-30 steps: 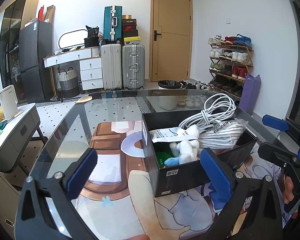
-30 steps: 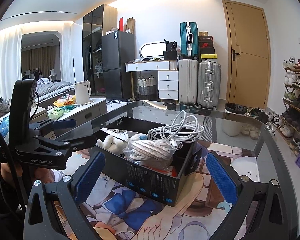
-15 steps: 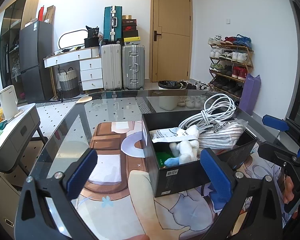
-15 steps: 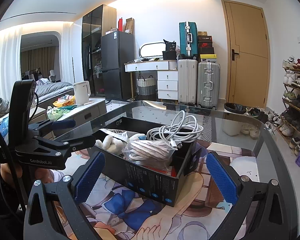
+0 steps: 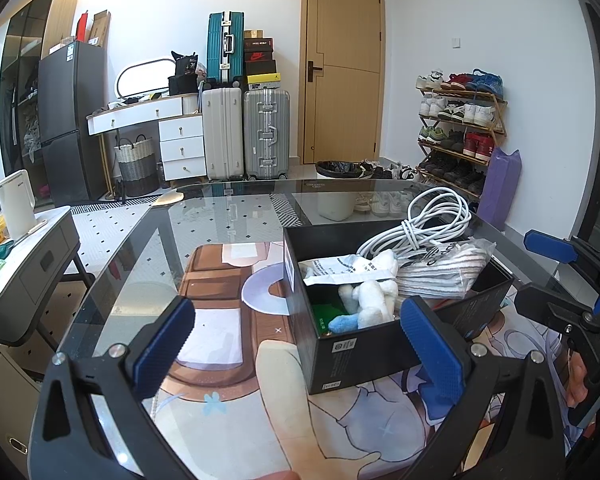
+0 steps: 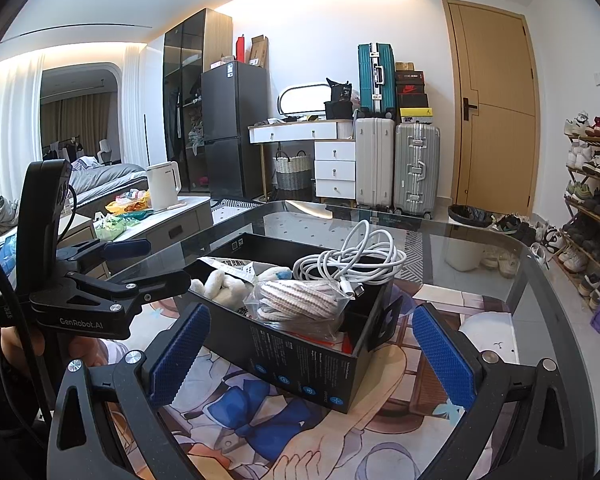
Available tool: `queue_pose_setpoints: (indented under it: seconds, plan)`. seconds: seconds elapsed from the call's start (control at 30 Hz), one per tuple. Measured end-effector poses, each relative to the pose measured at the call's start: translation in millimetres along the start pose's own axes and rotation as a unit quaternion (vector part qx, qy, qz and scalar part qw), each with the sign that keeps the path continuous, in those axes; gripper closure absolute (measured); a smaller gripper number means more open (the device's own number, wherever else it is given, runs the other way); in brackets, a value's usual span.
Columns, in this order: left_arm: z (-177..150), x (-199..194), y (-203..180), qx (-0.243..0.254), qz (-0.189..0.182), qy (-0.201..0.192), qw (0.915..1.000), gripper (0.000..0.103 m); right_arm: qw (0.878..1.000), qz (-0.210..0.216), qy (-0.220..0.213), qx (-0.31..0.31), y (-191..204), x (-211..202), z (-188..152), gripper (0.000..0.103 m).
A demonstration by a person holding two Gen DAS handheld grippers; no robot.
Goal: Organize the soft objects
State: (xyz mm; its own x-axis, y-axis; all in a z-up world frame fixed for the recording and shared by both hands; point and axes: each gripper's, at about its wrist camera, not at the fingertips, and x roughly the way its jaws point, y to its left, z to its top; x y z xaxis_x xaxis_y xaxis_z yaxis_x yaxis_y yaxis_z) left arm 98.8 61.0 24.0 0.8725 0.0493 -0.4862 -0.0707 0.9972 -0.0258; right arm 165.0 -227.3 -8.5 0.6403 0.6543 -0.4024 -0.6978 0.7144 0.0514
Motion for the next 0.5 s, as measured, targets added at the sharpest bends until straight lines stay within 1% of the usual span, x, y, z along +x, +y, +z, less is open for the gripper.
queue_pose_setpoints:
  seconds: [0.5]
  plan:
    - [0.9, -0.8, -1.4, -0.002, -0.004, -0.004, 1.0000, 0.000, 1.000, -0.001, -0.001, 0.002, -0.3, -0.9, -0.4, 0.000]
